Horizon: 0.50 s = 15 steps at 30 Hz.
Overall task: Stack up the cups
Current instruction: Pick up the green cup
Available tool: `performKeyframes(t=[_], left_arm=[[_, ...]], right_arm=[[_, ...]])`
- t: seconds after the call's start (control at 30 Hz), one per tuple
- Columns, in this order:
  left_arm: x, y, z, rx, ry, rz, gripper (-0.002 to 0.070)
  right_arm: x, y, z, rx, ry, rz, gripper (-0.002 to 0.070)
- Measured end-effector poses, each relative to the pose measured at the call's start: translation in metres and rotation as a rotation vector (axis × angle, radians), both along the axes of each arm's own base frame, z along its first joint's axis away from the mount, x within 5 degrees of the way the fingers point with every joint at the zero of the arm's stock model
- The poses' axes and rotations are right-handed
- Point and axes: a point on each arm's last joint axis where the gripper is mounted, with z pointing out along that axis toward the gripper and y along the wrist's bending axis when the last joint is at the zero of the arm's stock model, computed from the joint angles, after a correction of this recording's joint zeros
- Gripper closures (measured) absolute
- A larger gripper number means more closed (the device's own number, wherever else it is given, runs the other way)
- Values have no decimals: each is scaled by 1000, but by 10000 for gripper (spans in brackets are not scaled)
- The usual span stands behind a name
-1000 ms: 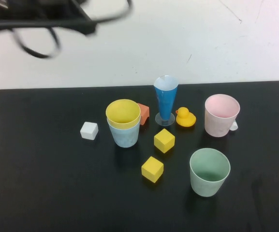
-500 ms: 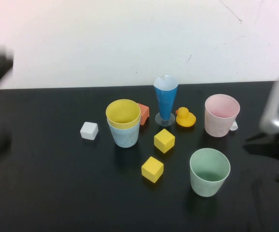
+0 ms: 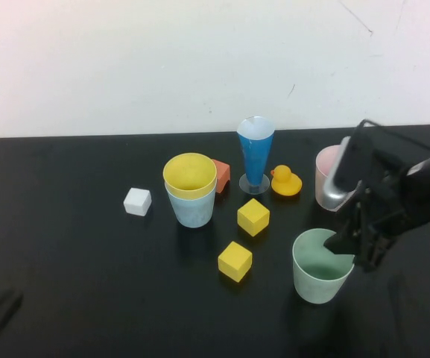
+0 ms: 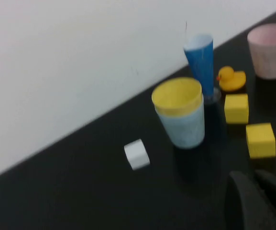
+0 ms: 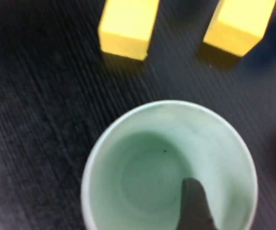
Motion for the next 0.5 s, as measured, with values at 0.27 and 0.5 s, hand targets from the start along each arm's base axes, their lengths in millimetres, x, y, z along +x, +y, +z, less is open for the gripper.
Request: performKeyframes(t=[0.27, 0.5], left_arm=[[6, 1, -16, -50, -42, 43, 673], [6, 2, -14, -64, -54, 49, 673]], right_arm=[[26, 7, -40, -42, 47, 4, 337], [31, 12, -35, -30, 90, 49, 630]])
